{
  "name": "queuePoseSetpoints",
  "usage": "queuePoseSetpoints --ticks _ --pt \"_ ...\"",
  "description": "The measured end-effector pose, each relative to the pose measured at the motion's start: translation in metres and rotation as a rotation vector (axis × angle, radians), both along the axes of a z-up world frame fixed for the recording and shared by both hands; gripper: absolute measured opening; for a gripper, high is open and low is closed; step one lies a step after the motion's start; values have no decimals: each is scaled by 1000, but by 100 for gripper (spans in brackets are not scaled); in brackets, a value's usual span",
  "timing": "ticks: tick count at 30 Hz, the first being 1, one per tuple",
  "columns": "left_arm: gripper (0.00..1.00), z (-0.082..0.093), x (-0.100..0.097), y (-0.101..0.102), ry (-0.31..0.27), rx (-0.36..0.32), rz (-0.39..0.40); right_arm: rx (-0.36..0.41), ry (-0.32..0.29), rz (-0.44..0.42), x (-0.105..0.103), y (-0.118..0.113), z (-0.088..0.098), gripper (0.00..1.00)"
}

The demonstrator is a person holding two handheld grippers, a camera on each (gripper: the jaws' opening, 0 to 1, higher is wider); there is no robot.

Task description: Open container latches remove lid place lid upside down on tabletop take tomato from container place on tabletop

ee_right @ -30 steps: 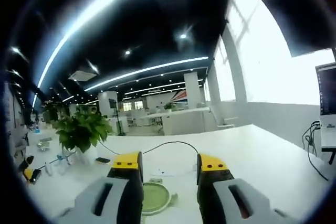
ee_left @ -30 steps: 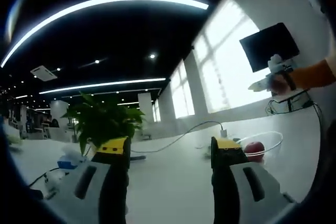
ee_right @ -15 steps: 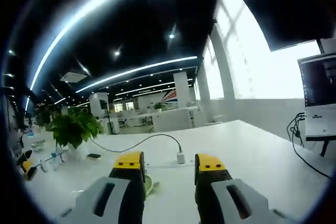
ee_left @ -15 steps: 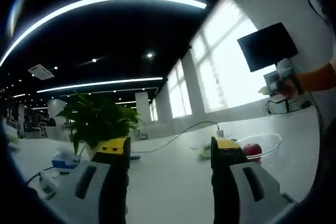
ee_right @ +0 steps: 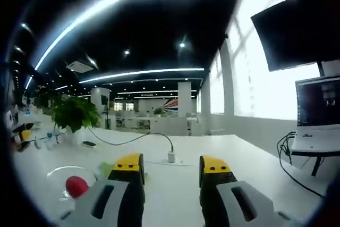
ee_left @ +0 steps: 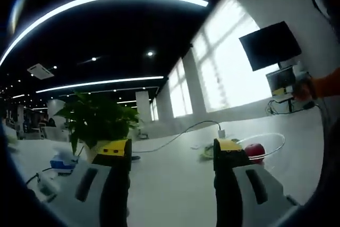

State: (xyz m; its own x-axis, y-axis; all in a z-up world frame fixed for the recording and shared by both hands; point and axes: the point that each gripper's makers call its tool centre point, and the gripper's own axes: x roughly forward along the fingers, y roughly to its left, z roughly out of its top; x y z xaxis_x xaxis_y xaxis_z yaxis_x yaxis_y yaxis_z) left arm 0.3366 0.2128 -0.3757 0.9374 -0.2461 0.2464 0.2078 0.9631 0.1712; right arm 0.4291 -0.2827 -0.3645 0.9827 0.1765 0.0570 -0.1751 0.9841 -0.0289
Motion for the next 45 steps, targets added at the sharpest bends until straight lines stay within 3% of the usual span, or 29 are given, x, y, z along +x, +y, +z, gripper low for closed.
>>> queuePoseSetpoints --ticks 14,19,33,39,42,45 --pt "60 -11 7 -12 28 5 -14 2 31 -5 -27 -12 -49 37" --pt "60 -15 8 -16 36 7 -17 -1 34 -23 -34 -22 -56 38" --pt "60 -13 4 -8 34 -2 -10 11 31 -53 -41 -43 -53 40" --pt "60 -12 2 3 43 -42 -25 23 -16 -48 -44 -51 -32 41" --pt "60 -9 3 -1 70 -91 -91 9 -38 -24 -43 -47 -17 42" --pt "60 -8 4 -9 105 -97 -163 -12 -54 -8 -41 -43 0 42"
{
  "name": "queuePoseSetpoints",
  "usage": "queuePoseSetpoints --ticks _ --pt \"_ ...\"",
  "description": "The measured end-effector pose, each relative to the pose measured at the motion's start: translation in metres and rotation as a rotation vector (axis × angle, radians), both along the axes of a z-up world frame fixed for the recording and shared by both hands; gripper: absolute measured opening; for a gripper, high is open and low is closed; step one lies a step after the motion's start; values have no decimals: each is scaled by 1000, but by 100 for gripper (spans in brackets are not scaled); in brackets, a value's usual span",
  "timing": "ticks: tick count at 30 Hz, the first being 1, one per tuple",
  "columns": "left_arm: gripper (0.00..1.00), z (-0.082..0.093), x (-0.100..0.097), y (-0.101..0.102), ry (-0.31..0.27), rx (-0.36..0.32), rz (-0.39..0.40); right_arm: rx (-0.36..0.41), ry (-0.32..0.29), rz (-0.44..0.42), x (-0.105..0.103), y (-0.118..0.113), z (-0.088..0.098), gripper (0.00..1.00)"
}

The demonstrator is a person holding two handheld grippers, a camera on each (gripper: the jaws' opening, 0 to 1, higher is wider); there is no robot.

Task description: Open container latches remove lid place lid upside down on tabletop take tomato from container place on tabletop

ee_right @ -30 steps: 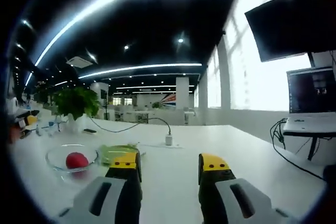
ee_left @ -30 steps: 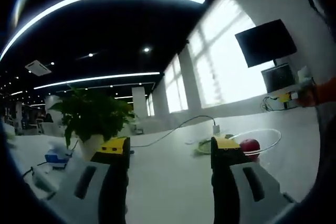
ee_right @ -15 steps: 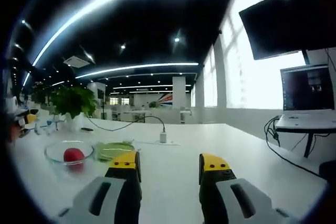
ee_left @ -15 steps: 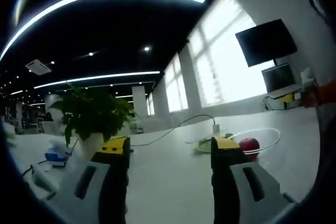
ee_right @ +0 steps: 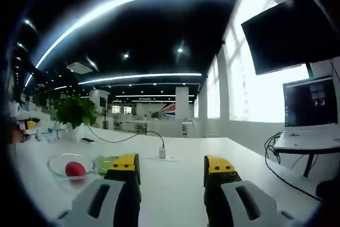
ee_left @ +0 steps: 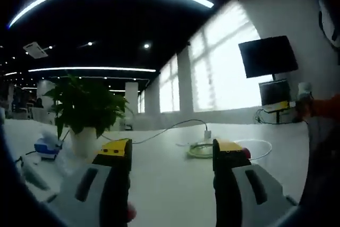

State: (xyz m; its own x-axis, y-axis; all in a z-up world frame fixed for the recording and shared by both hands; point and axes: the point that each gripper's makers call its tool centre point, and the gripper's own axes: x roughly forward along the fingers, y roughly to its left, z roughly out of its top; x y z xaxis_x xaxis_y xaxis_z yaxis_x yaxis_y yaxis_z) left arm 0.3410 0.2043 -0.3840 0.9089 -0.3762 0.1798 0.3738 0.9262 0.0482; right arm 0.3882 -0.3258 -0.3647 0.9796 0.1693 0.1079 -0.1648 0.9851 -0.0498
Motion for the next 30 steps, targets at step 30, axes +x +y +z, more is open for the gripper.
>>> queuePoseSetpoints --ticks 30 --pt "65 14 33 -136 170 470 -530 -308 120 572 15 162 55 46"
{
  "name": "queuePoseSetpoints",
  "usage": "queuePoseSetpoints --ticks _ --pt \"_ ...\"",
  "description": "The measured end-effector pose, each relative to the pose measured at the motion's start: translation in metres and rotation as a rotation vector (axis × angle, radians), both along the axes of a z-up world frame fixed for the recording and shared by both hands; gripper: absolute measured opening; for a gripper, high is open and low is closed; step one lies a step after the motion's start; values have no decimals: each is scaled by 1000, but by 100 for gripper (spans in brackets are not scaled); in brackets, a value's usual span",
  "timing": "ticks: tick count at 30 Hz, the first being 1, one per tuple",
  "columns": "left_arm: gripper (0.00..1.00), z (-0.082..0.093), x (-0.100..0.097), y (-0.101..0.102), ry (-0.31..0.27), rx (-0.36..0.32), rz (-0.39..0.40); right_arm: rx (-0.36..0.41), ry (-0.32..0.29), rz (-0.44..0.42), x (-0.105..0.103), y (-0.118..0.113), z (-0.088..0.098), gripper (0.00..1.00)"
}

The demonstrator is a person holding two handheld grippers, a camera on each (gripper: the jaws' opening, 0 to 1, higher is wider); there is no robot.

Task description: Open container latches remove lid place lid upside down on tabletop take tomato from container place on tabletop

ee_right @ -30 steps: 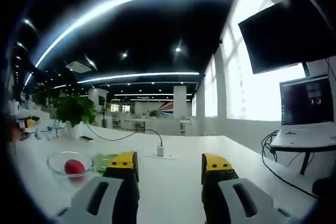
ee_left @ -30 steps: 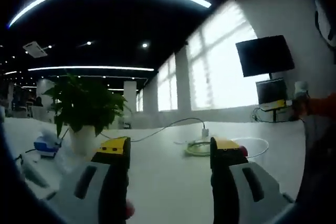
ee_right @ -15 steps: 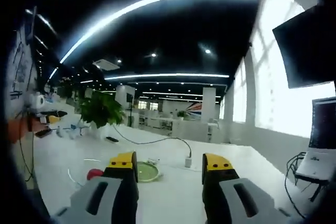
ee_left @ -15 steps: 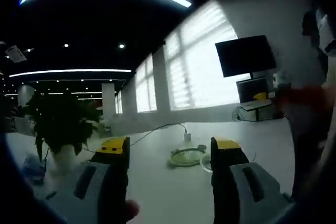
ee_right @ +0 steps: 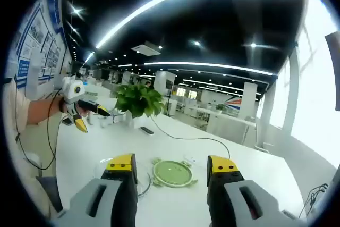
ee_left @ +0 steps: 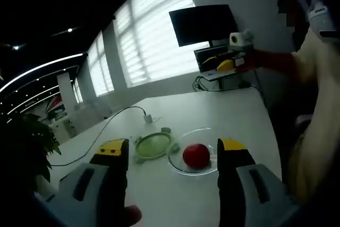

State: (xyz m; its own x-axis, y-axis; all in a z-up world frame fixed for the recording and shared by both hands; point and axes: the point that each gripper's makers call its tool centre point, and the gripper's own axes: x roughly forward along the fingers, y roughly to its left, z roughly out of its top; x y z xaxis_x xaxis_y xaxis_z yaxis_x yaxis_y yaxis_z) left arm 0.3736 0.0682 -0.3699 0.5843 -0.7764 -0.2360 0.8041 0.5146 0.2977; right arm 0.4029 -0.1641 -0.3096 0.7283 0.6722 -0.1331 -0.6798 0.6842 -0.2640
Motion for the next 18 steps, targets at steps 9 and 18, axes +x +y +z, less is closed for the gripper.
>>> queuePoseSetpoints --ticks 9,18 --pt "62 -20 16 -34 103 180 -77 -114 79 121 -3 43 -24 46" --pt "64 -42 21 -59 167 290 -144 -228 143 230 -7 69 -50 46"
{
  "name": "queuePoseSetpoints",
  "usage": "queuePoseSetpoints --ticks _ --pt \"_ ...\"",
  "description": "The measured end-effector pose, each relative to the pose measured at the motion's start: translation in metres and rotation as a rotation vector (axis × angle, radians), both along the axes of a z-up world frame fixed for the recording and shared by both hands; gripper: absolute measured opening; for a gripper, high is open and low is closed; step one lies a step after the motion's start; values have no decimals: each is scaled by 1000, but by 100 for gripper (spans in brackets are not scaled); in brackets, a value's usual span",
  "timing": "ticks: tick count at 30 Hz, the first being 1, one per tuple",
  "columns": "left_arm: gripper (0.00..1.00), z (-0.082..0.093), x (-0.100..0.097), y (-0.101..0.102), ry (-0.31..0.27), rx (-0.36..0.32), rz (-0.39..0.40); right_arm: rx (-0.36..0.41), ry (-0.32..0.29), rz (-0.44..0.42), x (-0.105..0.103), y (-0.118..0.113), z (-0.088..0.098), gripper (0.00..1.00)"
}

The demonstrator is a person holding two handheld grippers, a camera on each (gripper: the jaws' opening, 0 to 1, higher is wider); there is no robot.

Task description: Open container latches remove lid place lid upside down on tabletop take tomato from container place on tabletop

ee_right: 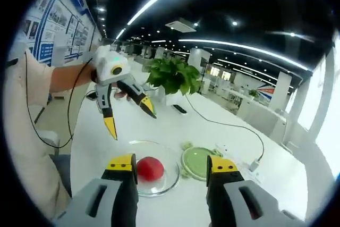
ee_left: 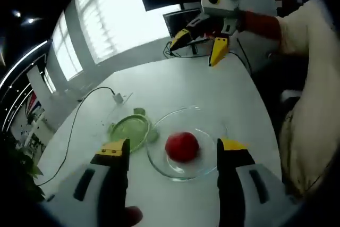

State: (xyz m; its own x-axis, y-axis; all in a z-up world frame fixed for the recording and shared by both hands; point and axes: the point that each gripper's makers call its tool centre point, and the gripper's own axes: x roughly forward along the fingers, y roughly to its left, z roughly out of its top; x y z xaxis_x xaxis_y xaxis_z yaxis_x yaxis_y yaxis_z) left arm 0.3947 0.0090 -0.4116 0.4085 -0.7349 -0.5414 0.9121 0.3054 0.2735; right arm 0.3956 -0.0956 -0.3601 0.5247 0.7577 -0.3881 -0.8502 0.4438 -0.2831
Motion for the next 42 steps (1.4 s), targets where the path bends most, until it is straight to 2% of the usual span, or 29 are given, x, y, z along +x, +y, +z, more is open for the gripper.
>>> queuePoseSetpoints --ticks 3,5,8,10,14,15,16,19,20,21,25,28,30,31,33,36,38,42 --pt "63 -9 -10 -11 50 54 -42 -73 39 61 -5 11 -17 46" --pt "63 -18 -9 -14 79 106 -60 -101 60 91 -5 20 -26 46" --pt "63 -27 -2 -18 99 139 -76 -162 109 142 -7 31 -43 46" --pt "63 -36 0 -21 138 173 -92 -201 129 167 -7 37 -53 46" --pt "63 -41 -13 -34 151 201 -117 -223 159 216 -5 50 -64 46" --pt "62 -44 -18 -36 156 219 -120 -228 206 234 -10 51 -69 46" --pt "62 -47 -19 -35 157 239 -124 -236 222 245 -10 52 -73 46" --pt "62 -56 -18 -34 176 274 -119 -329 191 256 -1 50 -87 46" --pt "62 -59 -18 -33 188 282 -114 -335 197 262 -1 51 -89 46" --pt "61 -62 -10 -30 192 286 -119 -340 205 267 -1 52 -92 46" --pt "61 -72 -5 -27 206 337 -124 -355 246 278 3 57 -102 46" --pt "60 -72 -4 -31 216 315 -130 -368 246 281 8 58 -109 46" --pt "60 -74 -3 -33 220 302 -132 -361 268 282 11 58 -114 46" --pt "60 -76 5 -29 231 295 -135 -360 281 286 11 58 -117 46" --pt "60 -79 8 -29 249 286 -132 -368 276 279 12 57 -120 46" --pt "59 -85 6 -31 260 291 -128 -361 308 282 15 57 -124 46" --pt "58 -90 6 -29 273 310 -124 -376 307 287 19 56 -130 46" --pt "57 -91 10 -30 274 306 -139 -403 282 286 20 59 -138 46"
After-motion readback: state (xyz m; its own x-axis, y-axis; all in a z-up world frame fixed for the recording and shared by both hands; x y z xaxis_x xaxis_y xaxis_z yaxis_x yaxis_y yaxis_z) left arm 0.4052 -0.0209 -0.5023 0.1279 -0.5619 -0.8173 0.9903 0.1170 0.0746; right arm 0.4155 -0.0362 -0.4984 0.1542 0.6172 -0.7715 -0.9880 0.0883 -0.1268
